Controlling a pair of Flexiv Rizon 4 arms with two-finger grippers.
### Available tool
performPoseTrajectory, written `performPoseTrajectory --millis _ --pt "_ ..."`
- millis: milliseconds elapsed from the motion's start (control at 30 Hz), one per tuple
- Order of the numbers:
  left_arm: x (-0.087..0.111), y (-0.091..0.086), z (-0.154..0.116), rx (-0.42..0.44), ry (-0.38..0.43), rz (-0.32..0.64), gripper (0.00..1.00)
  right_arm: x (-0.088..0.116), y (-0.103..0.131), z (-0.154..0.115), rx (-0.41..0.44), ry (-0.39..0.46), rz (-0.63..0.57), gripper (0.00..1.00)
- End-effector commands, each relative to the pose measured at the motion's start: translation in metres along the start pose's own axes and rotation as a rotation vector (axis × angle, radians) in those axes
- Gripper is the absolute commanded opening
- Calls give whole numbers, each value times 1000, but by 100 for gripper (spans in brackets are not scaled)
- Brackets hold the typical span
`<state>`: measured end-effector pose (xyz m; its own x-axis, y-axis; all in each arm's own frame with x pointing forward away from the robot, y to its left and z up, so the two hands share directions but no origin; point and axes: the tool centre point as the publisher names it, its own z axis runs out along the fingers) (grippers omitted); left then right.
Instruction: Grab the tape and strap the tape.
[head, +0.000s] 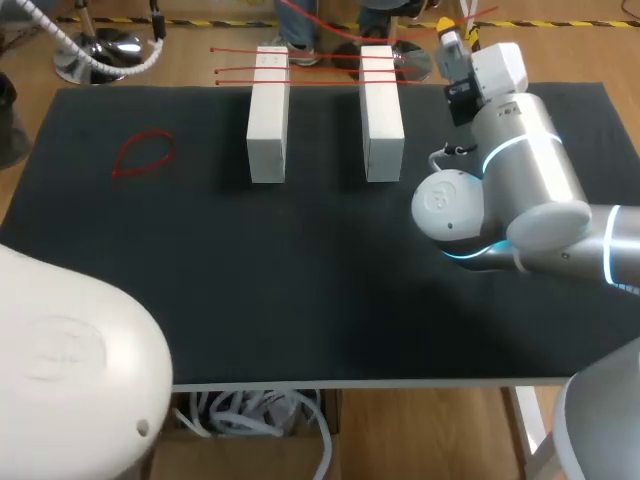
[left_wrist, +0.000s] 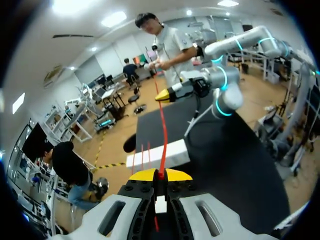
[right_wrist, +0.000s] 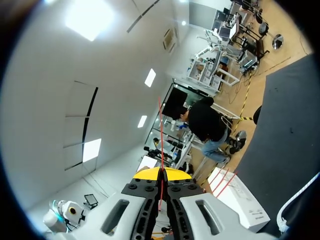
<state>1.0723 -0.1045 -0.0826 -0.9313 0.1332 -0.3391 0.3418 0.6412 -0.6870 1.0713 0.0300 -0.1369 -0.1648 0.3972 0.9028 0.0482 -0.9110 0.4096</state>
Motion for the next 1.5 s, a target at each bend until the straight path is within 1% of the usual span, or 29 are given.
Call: performPoseTrajectory --millis 33,100,133,167,200,333,533,633,667,733,767,933,967,1067,1267,1400,1433,1500 --pt "-7 -4 -3 -171 118 0 0 3 2 -3 6 -10 -3 0" --pt "-5 -5 -2 -170 165 -10 0 3 2 -3 6 -10 -4 0" --pt "-3 -5 0 -174 186 -31 0 3 2 -3 6 -10 -6 0" --pt "-4 -3 0 -149 174 -73 0 3 2 -3 6 -10 -8 0" --pt "-3 -4 0 -148 213 -80 0 3 2 -4 6 -10 -8 0" --pt "0 -5 0 -174 231 -73 0 3 2 -4 7 -11 -10 0" --pt "2 -5 0 -229 250 -103 0 3 1 -5 8 -9 -15 0" --pt "4 -5 2 -252 275 -116 0 3 1 -5 10 -7 -18 0" --pt "6 -6 3 -267 296 -121 0 4 1 -5 10 -5 -23 0" --pt "8 -5 3 -273 301 -127 0 4 1 -5 10 -2 -28 0" --pt "9 -5 4 -278 317 -135 0 4 1 -6 10 -1 -28 0" --pt "13 -7 4 -284 329 -137 0 4 0 -7 14 2 -30 0" --pt "14 -8 4 -298 344 -138 0 4 0 -7 15 3 -30 0" --pt "15 -9 5 -337 349 -125 0 4 0 -7 16 7 -35 0" --pt "17 -13 9 -371 308 -108 0 3 1 -9 18 9 -45 0" --pt "16 -14 12 -373 286 -103 0 3 1 -10 23 11 -53 0" --pt "15 -14 13 -376 269 -91 0 3 2 -10 23 12 -54 0" --pt "15 -14 13 -376 269 -91 0 3 2 -10 26 13 -58 0"
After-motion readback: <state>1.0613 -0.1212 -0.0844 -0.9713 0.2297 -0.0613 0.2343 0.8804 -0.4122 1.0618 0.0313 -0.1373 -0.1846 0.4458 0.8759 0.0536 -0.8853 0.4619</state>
